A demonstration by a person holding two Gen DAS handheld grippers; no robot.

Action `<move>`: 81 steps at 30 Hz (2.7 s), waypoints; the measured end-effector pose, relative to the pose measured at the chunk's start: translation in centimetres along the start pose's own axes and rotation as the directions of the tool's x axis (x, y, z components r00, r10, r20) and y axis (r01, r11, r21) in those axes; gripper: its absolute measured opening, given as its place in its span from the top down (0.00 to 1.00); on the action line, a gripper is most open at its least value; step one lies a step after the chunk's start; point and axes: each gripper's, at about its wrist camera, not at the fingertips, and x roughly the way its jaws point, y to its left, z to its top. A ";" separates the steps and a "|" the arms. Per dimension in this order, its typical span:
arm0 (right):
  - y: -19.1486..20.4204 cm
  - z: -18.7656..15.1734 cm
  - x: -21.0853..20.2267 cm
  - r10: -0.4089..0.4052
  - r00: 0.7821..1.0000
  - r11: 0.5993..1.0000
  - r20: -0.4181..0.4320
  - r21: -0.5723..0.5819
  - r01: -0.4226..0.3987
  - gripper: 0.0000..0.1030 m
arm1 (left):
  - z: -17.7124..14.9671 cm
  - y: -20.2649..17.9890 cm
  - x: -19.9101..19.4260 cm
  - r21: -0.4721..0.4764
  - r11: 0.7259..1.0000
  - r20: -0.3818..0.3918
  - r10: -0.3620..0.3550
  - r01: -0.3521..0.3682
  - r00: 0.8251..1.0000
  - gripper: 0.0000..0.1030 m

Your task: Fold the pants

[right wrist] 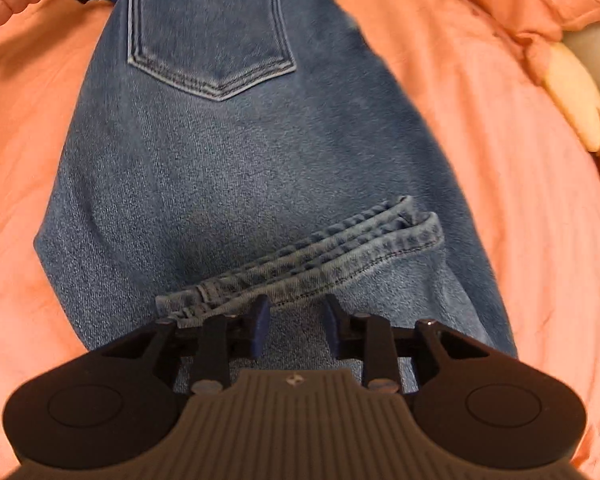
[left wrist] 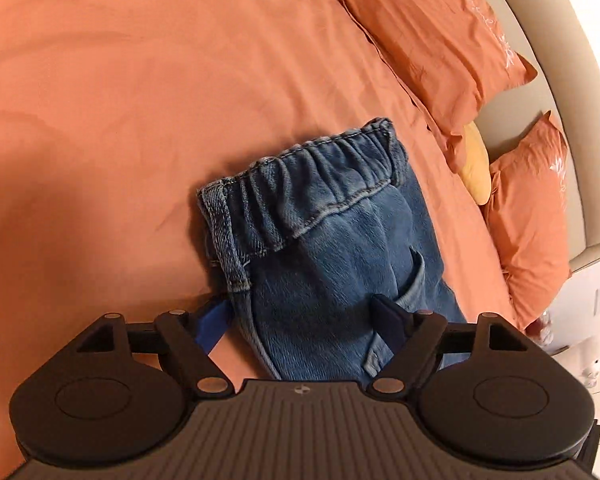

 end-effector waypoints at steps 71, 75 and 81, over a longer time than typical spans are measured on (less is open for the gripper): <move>-6.9 -30.4 -11.6 -0.022 0.967 0.726 0.254 0.670 -0.159 0.69 | -33.3 -37.2 10.2 0.907 0.305 -0.358 0.190 0.292 0.914 0.27; -8.0 -28.1 -12.7 -0.036 0.952 0.688 0.305 0.699 -0.197 0.69 | -29.8 -35.9 7.9 0.925 0.302 -0.298 0.195 0.232 0.935 0.27; -10.4 -24.4 -11.6 -0.073 0.946 0.579 0.317 0.785 -0.218 0.60 | -24.5 -31.7 5.7 0.938 0.328 -0.196 0.239 0.111 0.951 0.27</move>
